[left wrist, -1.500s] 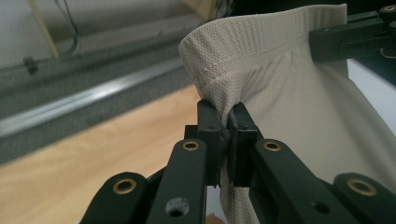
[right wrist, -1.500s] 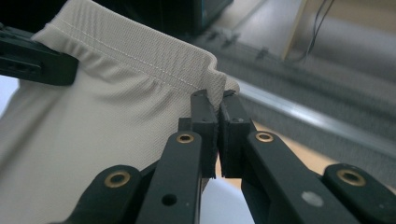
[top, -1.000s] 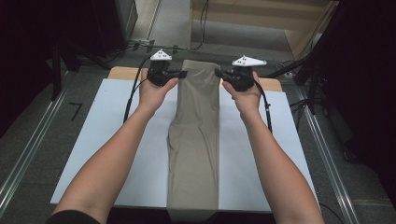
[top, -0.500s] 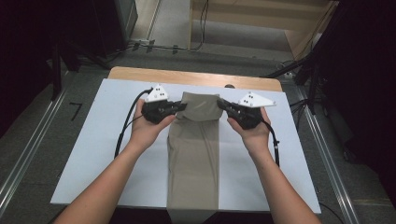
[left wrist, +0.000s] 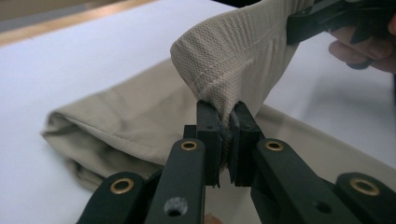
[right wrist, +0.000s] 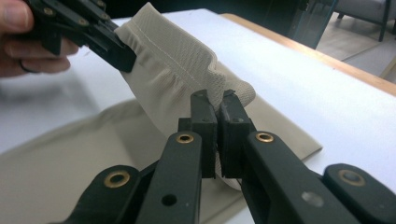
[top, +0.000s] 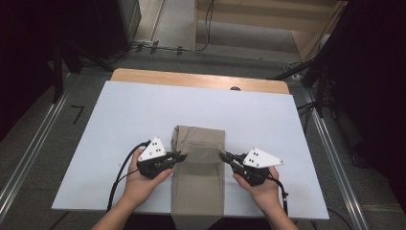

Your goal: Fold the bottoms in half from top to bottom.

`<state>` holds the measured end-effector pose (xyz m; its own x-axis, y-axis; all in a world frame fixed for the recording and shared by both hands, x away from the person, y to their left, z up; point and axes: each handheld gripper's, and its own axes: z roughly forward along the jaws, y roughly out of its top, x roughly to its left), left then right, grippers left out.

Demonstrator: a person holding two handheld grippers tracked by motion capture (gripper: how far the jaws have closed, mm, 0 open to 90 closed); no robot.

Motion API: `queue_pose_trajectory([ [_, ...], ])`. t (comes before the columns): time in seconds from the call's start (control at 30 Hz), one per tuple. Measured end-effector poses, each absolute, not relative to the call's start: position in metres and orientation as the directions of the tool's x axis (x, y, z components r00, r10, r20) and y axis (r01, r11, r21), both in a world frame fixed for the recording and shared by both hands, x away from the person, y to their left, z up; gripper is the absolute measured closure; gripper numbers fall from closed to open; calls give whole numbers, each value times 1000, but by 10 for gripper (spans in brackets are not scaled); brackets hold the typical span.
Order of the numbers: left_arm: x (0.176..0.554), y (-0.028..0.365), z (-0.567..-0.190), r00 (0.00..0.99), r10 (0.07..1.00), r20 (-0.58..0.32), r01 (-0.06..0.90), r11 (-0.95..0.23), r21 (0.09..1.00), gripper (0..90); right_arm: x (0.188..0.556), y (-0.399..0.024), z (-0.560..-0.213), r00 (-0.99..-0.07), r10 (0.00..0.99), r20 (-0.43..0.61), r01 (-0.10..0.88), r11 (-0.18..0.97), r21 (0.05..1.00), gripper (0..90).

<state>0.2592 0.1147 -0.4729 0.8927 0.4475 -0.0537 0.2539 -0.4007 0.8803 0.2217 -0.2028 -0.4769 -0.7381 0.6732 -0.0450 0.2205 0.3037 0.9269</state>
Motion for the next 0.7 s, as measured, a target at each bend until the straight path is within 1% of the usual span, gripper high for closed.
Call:
queue_pose_trajectory([
  [0.1, 238, 116, -478, 903, 430, -4, 220, -455, 863, 855, 204, -202, -484, -756, 653, -46, 220, 319, 922, 851],
  [0.23, 217, 119, -485, 914, 406, -15, 231, -488, 842, 854, 188, -200, -490, -780, 625, -40, 230, 345, 910, 851],
  [0.3, 206, 119, -486, 916, 402, 5, 220, -511, 831, 854, 178, -199, -493, -788, 615, -41, 234, 360, 903, 851],
  [0.37, 195, 118, -486, 925, 379, 19, 202, -535, 820, 853, 168, -199, -496, -793, 609, -35, 246, 372, 895, 850],
  [0.5, 177, 119, -492, 941, 337, 3, 201, -569, 798, 851, 151, -201, -502, -807, 591, 0, 272, 371, 888, 849],
  [0.6, 168, 122, -497, 949, 314, -21, 212, -588, 781, 851, 137, -200, -505, -833, 553, -36, 239, 417, 877, 849],
  [0.7, 163, 126, -499, 954, 299, -38, 218, -595, 774, 852, 128, -199, -509, -853, 522, -26, 240, 436, 867, 848],
])
